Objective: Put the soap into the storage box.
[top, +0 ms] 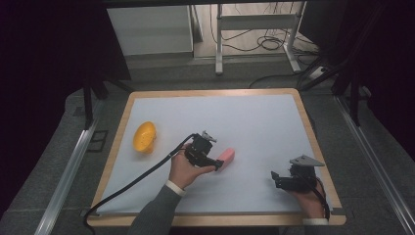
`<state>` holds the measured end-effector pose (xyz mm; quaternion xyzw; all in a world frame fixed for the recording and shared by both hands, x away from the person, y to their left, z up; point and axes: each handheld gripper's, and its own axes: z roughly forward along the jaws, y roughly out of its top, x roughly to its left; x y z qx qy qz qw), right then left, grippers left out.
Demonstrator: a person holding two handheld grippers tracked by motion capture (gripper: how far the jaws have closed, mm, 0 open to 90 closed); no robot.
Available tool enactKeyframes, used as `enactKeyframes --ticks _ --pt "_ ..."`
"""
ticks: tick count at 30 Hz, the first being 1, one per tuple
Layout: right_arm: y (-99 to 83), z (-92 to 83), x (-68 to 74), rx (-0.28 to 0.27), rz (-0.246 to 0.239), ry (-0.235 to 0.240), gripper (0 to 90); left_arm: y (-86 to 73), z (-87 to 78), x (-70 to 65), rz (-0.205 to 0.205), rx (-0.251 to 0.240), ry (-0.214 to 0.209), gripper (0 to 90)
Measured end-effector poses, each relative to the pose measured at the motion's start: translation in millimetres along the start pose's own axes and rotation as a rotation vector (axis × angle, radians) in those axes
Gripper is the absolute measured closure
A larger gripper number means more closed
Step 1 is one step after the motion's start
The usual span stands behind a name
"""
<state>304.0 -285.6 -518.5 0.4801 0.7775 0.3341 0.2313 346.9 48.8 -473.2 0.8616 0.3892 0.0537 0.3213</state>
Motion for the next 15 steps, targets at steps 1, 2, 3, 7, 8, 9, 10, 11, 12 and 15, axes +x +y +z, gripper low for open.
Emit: enactKeyframes --ticks 1,2,3,7,8,9,10,11,12,15 --pt "0.0 0.1 0.1 0.001 0.0 0.001 9.4 0.2 0.7 -0.2 -0.001 0.001 -0.002 29.8" --pt "0.0 0.2 0.0 0.001 -0.001 0.0 9.4 0.4 1.4 -0.4 -0.002 -0.003 -0.004 29.8" --pt "0.0 0.1 0.0 0.001 0.0 0.0 9.4 0.6 1.7 -0.5 -0.002 -0.006 -0.005 29.8" --pt "-0.2 0.1 -0.5 0.0 0.0 0.002 9.4 4.8 4.4 -5.3 0.022 0.011 0.004 29.8" --pt "-0.5 0.6 -0.6 -0.004 -0.005 0.004 9.4 6.4 5.1 -7.0 0.026 0.013 0.002 29.8" --pt "-0.9 1.0 -0.7 -0.002 -0.006 0.005 9.4 8.3 6.3 -8.1 0.02 0.002 -0.007 29.9" --pt "-0.9 1.0 -0.7 -0.002 -0.006 0.005 9.4 9.2 7.2 -7.8 0.015 0.001 -0.008 29.9" --pt "-1.0 1.0 -0.7 -0.004 -0.007 0.007 9.4 10.0 9.2 -6.2 0.01 0.005 -0.006 30.0" --pt "-0.9 0.8 -0.8 -0.004 -0.007 0.008 9.4 10.4 11.0 -5.3 0.015 0.019 0.001 30.1" --pt "-1.0 1.0 -1.4 -0.004 -0.006 0.005 9.4 12.3 16.9 -6.8 0.024 0.037 0.006 30.1"
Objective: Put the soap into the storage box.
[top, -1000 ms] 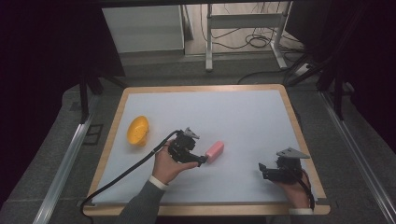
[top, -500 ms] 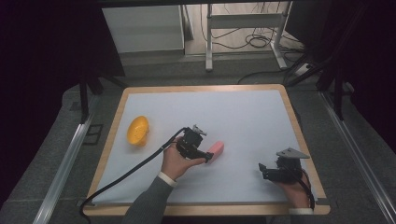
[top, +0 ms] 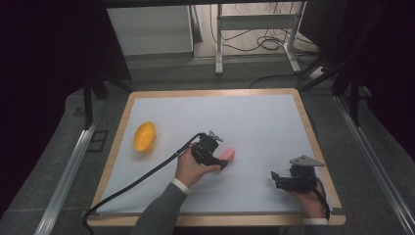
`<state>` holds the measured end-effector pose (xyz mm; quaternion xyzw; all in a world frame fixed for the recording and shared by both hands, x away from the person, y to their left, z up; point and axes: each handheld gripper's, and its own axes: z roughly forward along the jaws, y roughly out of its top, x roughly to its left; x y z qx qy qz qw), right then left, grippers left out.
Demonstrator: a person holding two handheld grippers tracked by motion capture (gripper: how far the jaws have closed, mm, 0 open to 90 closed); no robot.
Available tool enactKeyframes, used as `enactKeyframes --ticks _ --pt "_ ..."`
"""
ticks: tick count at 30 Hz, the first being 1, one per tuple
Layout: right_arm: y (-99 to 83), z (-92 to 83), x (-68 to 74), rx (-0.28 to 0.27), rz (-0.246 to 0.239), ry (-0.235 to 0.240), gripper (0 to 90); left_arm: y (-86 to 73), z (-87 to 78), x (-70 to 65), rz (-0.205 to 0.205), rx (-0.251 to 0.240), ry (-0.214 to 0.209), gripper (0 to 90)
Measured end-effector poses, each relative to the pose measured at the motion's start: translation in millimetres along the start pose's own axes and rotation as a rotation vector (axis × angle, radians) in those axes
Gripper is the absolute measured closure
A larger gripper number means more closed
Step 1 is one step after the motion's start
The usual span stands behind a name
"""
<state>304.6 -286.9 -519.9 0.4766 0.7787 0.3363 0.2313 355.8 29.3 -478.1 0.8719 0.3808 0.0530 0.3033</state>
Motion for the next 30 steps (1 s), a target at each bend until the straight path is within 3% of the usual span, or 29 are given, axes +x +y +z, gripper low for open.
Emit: enactKeyframes --ticks 4,12,20,24,30 --pt "-0.7 0.2 -0.8 0.001 0.001 0.001 9.4 5.0 4.3 -3.3 0.004 0.0 -0.005 30.2" --pt "-1.3 1.4 -1.6 0.007 0.004 0.0 9.4 6.1 14.2 3.2 -0.01 0.024 0.012 31.7" --pt "-2.0 4.2 -1.5 0.019 0.001 -0.002 9.4 8.3 22.1 4.8 -0.027 0.022 -0.007 32.9" --pt "-2.5 5.3 -1.9 0.022 0.0 -0.004 9.4 12.9 28.6 -1.9 0.001 0.042 -0.005 32.7" --pt "-3.3 6.2 -3.2 0.025 -0.002 -0.006 9.4 11.7 37.9 1.8 -0.004 0.064 0.011 41.6"
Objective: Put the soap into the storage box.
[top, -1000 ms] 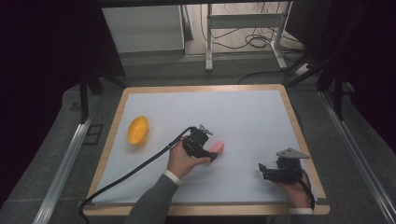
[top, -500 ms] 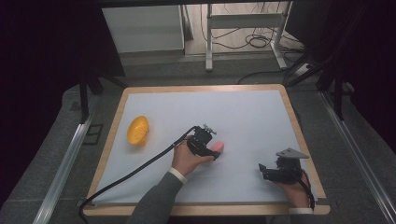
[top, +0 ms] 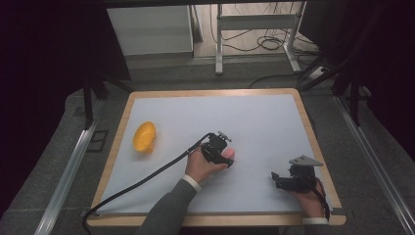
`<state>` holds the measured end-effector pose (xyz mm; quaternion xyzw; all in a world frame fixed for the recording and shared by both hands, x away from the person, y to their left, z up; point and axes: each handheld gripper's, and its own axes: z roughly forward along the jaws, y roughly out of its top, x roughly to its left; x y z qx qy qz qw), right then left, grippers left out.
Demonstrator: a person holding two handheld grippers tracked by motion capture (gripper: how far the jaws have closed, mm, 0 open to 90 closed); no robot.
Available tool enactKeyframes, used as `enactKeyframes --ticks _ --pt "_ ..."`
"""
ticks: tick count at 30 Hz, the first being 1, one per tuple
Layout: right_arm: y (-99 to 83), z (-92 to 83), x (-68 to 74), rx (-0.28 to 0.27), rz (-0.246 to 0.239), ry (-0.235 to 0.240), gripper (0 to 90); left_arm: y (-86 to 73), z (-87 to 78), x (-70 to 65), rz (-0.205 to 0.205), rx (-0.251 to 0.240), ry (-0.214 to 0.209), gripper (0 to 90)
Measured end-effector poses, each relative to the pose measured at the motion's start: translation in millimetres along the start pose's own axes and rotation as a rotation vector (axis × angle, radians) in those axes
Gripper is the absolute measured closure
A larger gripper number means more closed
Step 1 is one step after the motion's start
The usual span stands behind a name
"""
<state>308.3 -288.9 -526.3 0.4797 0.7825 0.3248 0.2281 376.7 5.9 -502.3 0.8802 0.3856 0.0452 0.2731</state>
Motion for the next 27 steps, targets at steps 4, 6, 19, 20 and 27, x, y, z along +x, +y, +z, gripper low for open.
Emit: enactKeyframes --ticks 4,6,19,20,27 --pt "0.0 0.5 0.8 0.002 -0.002 0.0 9.4 -0.6 3.7 -2.4 0.001 0.001 -0.01 51.7" --pt "0.2 -0.1 0.6 0.0 -0.003 -0.002 9.4 -0.8 3.7 -2.9 0.001 0.001 -0.005 56.3" --pt "0.6 -1.0 0.2 -0.003 -0.002 -0.004 9.4 -1.4 0.7 -2.9 0.002 0.001 0.016 60.0" --pt "0.6 -1.0 0.1 -0.003 -0.002 -0.005 9.4 -1.6 -0.3 -2.7 0.005 0.0 0.013 60.1" --pt "0.8 -1.5 -0.1 -0.003 -0.002 -0.006 9.4 -3.6 -13.7 -2.0 0.025 -0.02 0.006 60.0"
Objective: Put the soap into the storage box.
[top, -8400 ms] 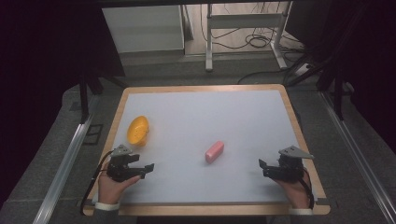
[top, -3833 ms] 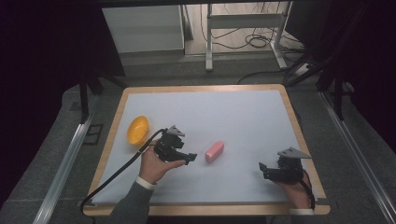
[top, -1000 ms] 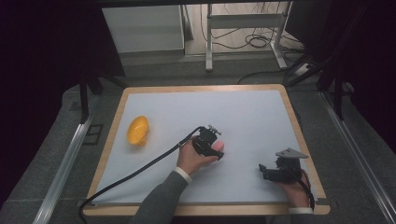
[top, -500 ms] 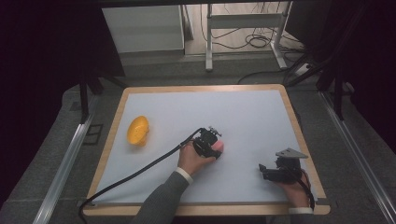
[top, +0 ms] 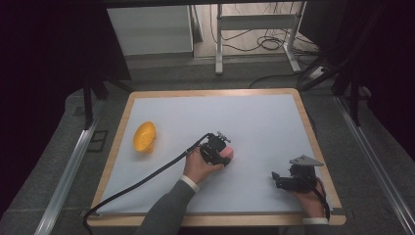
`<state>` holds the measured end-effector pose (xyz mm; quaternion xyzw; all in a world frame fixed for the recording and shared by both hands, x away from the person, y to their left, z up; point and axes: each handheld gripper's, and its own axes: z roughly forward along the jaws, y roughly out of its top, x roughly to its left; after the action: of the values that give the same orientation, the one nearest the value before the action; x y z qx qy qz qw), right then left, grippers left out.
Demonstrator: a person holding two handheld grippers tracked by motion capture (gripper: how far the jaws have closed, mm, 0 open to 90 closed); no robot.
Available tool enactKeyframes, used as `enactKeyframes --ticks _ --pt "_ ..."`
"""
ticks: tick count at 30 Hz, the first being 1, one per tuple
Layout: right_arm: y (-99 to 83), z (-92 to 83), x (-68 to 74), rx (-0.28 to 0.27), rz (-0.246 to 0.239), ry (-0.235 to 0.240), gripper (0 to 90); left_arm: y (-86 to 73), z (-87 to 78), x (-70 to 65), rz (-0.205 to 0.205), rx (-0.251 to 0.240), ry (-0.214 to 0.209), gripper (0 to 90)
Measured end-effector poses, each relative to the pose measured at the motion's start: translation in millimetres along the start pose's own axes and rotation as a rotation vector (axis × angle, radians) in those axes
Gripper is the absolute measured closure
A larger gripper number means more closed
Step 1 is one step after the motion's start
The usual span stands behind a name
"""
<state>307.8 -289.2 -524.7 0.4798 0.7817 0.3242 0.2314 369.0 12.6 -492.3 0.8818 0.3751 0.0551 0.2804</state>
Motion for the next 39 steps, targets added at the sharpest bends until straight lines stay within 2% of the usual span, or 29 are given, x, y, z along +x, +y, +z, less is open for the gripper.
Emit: enactKeyframes --ticks 4,19,39 --pt "-0.2 0.2 -0.3 0.0 -0.002 -0.001 9.4 -5.3 -11.4 3.9 -0.007 -0.029 -0.007 60.1" --pt "-0.3 1.6 1.2 0.009 -0.002 -0.004 9.4 -28.0 -44.1 31.3 -0.054 -0.054 0.048 60.1" --pt "-0.7 2.3 1.7 0.013 -0.002 -0.007 9.4 -57.5 -70.7 58.2 -0.11 -0.08 0.092 60.1"
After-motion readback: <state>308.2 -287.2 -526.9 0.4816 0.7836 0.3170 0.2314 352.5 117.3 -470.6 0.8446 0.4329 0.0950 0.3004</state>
